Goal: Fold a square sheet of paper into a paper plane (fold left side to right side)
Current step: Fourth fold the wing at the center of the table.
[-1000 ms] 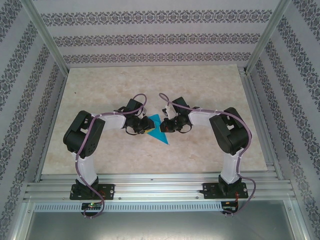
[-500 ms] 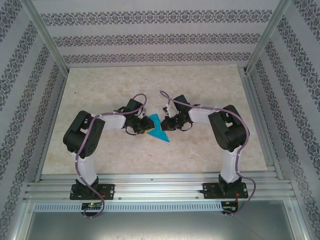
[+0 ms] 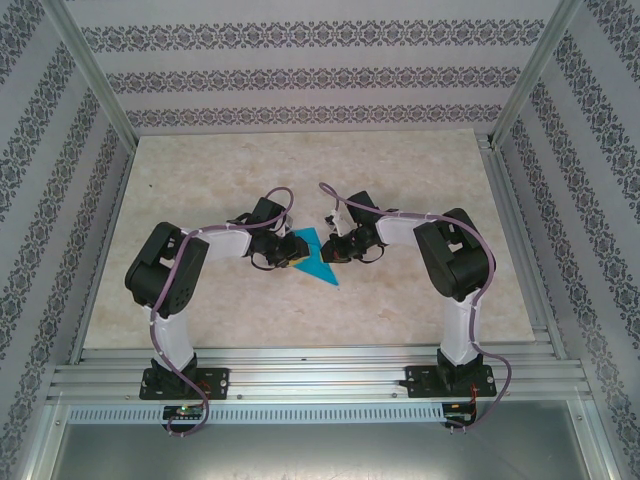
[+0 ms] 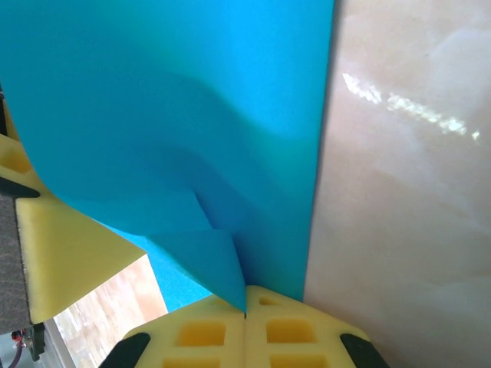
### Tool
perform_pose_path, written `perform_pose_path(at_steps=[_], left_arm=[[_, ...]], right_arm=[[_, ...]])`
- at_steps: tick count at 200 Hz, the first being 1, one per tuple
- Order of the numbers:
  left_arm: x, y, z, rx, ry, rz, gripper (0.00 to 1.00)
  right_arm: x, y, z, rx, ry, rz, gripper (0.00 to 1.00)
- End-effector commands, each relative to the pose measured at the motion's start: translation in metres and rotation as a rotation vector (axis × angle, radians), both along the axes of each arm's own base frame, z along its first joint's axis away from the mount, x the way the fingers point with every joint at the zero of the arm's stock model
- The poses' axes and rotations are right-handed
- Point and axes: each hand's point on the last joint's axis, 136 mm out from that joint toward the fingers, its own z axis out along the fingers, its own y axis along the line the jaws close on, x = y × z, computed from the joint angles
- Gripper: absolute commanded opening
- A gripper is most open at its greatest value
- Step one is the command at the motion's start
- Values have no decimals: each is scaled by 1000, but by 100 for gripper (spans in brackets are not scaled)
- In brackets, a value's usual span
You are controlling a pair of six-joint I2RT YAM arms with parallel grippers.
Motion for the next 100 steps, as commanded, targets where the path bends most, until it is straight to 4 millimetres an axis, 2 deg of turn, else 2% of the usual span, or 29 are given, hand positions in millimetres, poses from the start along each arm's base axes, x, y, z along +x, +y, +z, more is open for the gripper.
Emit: perform_pose_path(at_steps=[1, 27, 42, 100], left_arm=[[-3, 5, 16, 53, -25, -21, 33], [4, 2, 41, 36, -75, -32, 32], [6, -2, 48, 13, -86, -38, 29], [13, -34, 40, -98, -63, -69, 22]], right_arm=[[2, -7, -13, -44, -5, 5, 5], [0, -9, -16, -51, -5, 3, 5], [0, -9, -16, -51, -4, 0, 6], [1, -9, -16, -52, -4, -7, 6]])
